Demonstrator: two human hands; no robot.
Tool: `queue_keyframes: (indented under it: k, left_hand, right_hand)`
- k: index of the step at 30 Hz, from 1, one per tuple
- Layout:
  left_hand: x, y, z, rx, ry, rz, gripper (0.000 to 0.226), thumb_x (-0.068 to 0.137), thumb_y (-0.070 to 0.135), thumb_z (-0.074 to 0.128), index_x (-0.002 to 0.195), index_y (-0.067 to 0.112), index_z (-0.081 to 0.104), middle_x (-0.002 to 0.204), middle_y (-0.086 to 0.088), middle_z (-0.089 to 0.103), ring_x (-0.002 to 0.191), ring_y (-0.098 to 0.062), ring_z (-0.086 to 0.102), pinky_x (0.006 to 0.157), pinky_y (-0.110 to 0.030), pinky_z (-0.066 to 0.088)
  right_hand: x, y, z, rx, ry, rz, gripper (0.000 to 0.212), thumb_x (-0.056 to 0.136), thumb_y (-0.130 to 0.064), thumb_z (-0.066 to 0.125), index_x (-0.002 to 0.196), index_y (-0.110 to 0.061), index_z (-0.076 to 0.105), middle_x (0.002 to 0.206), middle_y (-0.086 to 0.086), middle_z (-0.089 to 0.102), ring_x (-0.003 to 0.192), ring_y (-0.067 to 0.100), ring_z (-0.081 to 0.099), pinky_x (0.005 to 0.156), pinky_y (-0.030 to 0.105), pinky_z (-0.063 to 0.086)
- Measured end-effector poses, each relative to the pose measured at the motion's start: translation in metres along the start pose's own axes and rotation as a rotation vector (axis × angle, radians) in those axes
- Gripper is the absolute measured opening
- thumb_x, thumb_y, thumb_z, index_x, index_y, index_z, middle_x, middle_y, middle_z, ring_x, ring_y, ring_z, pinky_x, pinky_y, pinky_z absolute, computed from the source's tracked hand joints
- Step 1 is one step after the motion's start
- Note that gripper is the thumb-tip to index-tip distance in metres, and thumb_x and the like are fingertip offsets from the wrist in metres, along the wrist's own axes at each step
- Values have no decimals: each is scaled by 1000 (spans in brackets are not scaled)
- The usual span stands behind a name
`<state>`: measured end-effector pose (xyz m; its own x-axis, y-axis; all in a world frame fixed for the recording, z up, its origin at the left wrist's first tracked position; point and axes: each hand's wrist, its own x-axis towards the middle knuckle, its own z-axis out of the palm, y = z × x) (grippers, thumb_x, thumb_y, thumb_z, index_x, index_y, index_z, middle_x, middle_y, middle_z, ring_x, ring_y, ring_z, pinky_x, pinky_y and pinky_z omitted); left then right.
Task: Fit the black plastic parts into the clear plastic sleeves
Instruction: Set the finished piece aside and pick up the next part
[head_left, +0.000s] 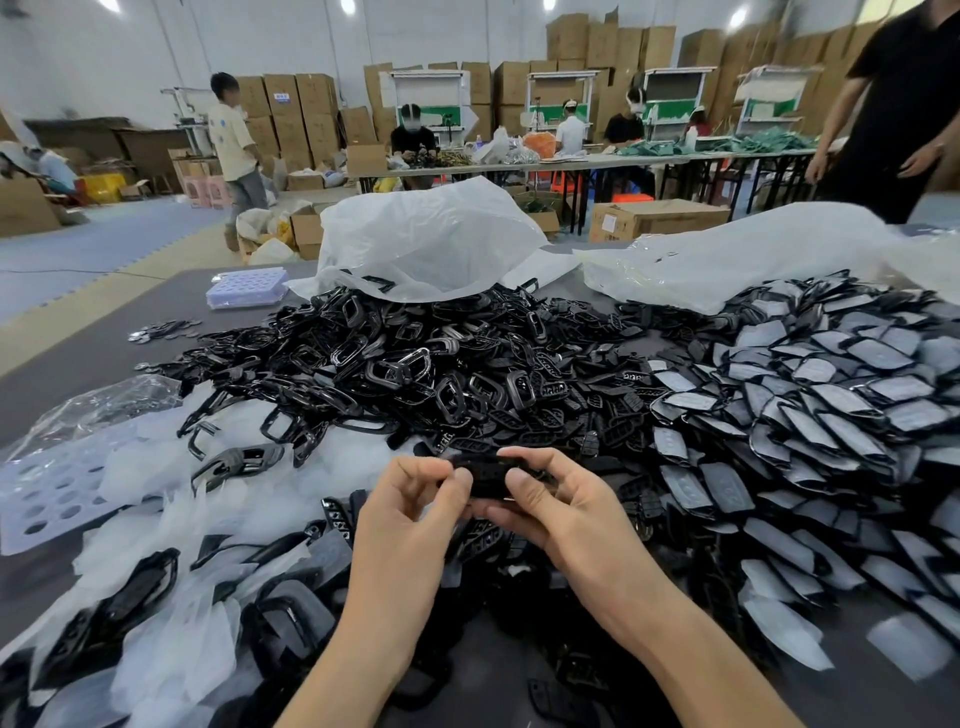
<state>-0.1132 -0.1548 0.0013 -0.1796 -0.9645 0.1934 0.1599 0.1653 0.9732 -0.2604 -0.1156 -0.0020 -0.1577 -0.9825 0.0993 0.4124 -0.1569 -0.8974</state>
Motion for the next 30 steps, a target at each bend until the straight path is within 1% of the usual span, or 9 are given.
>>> queue_keyframes:
  k: [3,5,8,12,15,18,21,26,30]
  left_hand:
    - [1,1,-2,56,-30,17,22,94,17,67,94,38,63,86,-3,69,80,-32,66,73,-30,53]
    - [2,2,-3,154,-47,57,28,94,17,65,97,45,63,91,0,71,79,-24,68,77,-27,54]
    - [1,2,-3,358,-14,156,24,93,18,67,95,42,63,87,13,69,74,-10,65,69,-17,50]
    - [-3,-1,-5,580,3,270,14,94,36,60,103,47,59,92,24,65,90,-1,61,73,-10,44]
    - [1,-3,-11,783,-9,350,16,95,41,51,110,47,50,99,24,61,102,-2,57,84,-19,44]
    - [5,-7,-20,1107,-106,365,20,98,41,48,114,35,58,109,21,61,109,-11,53,93,-32,43]
    - [4,-9,-21,1329,-208,331,25,100,43,48,115,32,64,113,14,61,114,-18,53,96,-34,41]
    - [-1,-6,-17,1334,-172,406,25,93,17,59,115,26,68,107,8,63,105,-21,58,90,-37,46]
    - [5,-2,1,1198,-248,475,26,100,31,49,123,31,60,116,15,59,112,-13,52,98,-33,41]
  right_hand:
    - [-1,-3,0,13,3,14,15,97,-11,62,105,-16,74,108,17,77,98,35,75,79,22,59]
    - [-2,-5,0,4,2,26,16,93,-16,65,105,-16,75,105,18,77,96,34,76,79,22,59]
    - [-4,-5,1,-112,16,-8,14,90,-18,71,102,-22,76,96,15,78,90,28,77,77,21,59]
    - [-2,-4,-3,-336,150,-101,14,96,-7,68,99,-21,71,84,5,78,77,20,77,68,20,58]
    - [1,-10,-14,-363,335,-157,12,97,-10,67,102,-21,68,84,1,78,75,17,76,66,18,57]
    - [5,-15,-26,-300,494,-204,11,97,-12,67,103,-21,67,83,-4,78,74,14,76,63,16,56]
    - [6,-16,-29,-256,560,-222,10,98,-13,67,102,-23,66,80,-9,77,72,10,75,61,15,55]
    - [7,-14,-29,-280,577,-237,10,98,-15,66,102,-24,66,82,-11,77,75,11,75,63,16,56]
    - [7,-14,-28,-286,607,-237,11,99,-15,65,102,-25,65,81,-12,77,77,12,76,63,18,57]
